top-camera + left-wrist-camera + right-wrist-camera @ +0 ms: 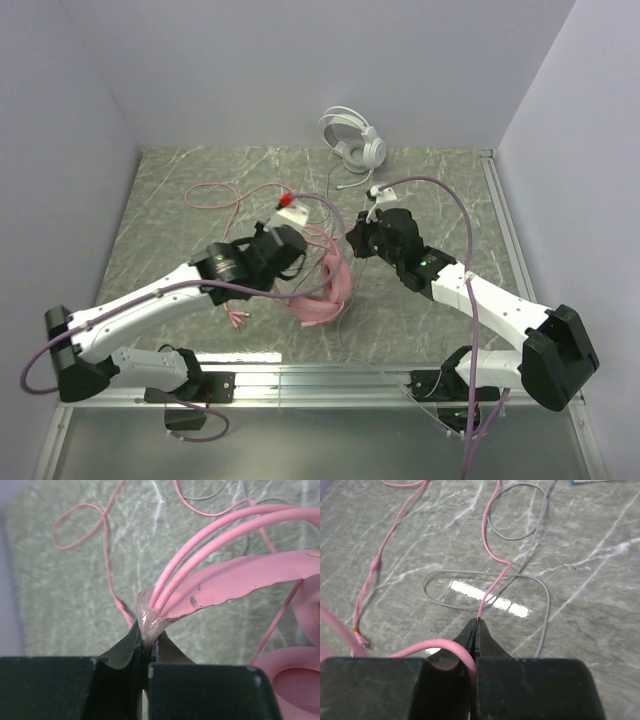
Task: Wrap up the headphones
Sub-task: Wrap the headphone cable with the right arm
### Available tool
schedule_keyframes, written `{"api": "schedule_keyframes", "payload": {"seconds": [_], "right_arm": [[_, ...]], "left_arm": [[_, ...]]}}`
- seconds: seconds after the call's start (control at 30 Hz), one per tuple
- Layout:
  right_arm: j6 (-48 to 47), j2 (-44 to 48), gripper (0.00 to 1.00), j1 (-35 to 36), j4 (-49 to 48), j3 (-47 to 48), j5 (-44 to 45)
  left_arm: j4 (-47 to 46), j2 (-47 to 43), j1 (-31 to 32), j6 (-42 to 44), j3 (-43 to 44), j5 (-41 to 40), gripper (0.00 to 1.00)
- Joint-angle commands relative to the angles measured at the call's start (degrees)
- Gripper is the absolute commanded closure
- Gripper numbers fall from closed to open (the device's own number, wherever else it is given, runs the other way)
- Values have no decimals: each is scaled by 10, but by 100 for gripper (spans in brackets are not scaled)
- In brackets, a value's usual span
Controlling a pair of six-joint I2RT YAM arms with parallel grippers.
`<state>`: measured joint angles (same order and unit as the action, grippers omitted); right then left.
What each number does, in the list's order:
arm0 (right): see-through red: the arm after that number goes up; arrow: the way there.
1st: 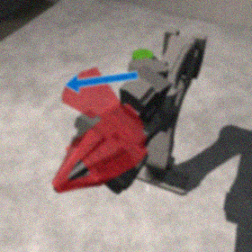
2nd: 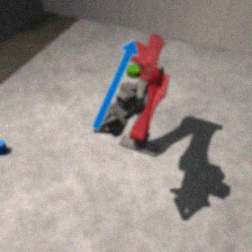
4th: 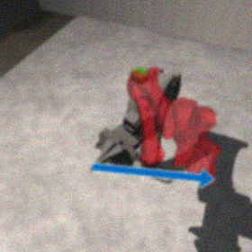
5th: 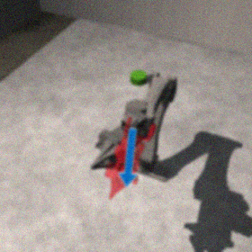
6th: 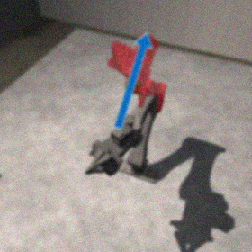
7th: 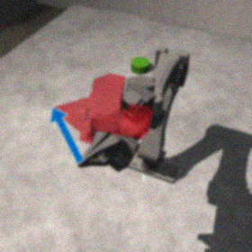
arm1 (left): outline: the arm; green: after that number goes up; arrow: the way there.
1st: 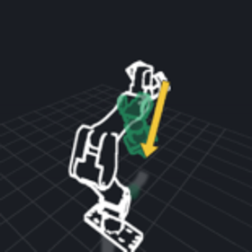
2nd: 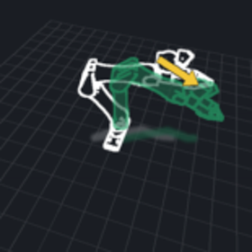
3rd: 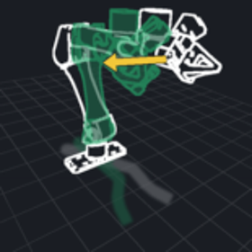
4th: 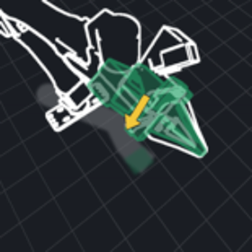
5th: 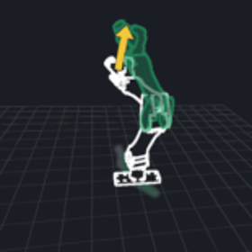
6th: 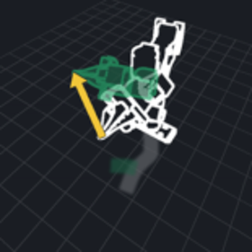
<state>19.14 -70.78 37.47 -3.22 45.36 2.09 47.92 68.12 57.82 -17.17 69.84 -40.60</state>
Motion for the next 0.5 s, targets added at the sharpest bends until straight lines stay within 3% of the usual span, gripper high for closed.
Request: {"api": "schedule_keyframes", "payload": {"seconds": [0.0,0.13,0.37,0.47], "right_arm": [[-14,21,100,-6,22,34,35],[-15,40,100,-5,50,45,34],[-12,83,100,-2,140,67,9],[-8,96,100,-4,161,73,-17]], "left_arm": [[2,44,43,32,23,-152,100],[14,91,49,17,31,-232,100],[-83,120,38,92,52,-286,100],[-82,143,14,97,92,-290,100]]}}
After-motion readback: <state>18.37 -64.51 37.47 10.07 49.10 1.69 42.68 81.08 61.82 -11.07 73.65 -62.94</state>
